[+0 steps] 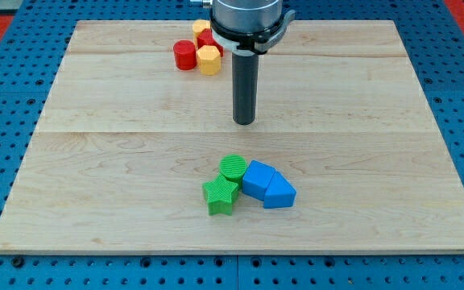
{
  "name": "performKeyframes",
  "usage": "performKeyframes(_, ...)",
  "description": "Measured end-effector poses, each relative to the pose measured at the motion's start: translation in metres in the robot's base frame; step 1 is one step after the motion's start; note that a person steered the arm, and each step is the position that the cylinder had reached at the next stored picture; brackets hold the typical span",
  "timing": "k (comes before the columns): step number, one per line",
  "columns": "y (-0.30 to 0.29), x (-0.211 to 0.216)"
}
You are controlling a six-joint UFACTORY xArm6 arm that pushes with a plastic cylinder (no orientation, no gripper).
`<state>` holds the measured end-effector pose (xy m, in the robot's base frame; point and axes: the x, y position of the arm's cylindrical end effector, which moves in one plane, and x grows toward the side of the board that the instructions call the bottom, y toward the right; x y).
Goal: Drag the arm to the right of the yellow hexagon
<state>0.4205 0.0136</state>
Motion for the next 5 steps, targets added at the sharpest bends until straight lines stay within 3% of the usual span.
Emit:
performKeyframes(2,0.001,0.004)
performKeyframes(5,0.104,-0.052)
